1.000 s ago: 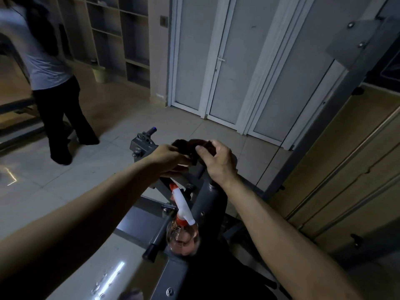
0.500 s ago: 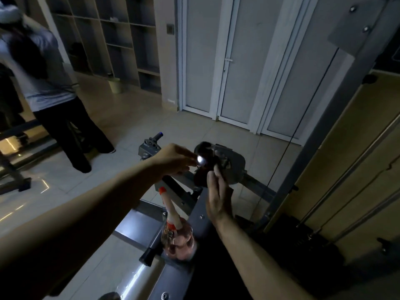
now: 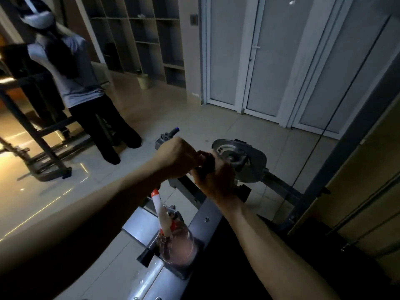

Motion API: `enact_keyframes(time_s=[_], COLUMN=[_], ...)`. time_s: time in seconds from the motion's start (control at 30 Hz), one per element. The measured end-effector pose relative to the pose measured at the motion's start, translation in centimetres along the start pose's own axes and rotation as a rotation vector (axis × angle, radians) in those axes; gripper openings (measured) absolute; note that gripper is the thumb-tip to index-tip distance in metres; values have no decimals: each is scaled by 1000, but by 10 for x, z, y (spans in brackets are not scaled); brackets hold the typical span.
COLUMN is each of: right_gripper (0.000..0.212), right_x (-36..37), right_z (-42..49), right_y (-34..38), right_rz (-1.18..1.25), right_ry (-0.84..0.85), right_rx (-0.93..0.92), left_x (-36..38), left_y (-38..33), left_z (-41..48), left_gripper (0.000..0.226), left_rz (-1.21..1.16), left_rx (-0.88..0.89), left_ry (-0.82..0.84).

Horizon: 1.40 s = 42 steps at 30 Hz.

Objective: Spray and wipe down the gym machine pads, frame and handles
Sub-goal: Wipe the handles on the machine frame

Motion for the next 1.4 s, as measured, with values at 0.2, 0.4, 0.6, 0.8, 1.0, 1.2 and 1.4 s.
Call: enact_keyframes(time_s=[0.2, 0.4, 0.6, 0.8, 1.0, 1.2, 1.4], right_gripper=[18, 28, 46, 21, 31, 31, 31], right_x=[-38, -10, 13, -25, -33, 12, -37], right_z=[54, 7, -36, 0, 4, -37, 17], right_y=[9, -1, 21, -16, -27, -16, -50], right_rz=[394, 263, 171, 366, 196, -5, 483], right_ry=[999, 228, -301, 451, 595, 1, 866], right_rx=[156, 15, 281, 142, 151, 422, 408], left_x=[-3, 4, 6, 4, 7, 10, 8], left_y=[-7, -17, -27, -22, -25, -28, -28], left_z=[-8, -16, -23, -20, -18, -24, -26], left_gripper=[27, 18, 21, 14, 10, 15, 15], left_rz=[-74, 20, 132, 99, 204, 170, 194], left_rx=[83, 43, 70, 73, 86, 125, 102], left_ry=[-27, -122, -168, -175, -223, -253, -260])
Point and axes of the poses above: each hand's wrist, its own z-axis towards the middle knuckle, its own x-axis out of the palm, y = z × x, the point moved 3 cm from there along z, towards the middle knuckle, and after that the axes turned 2 degrees about x, right-handed, at the moved point
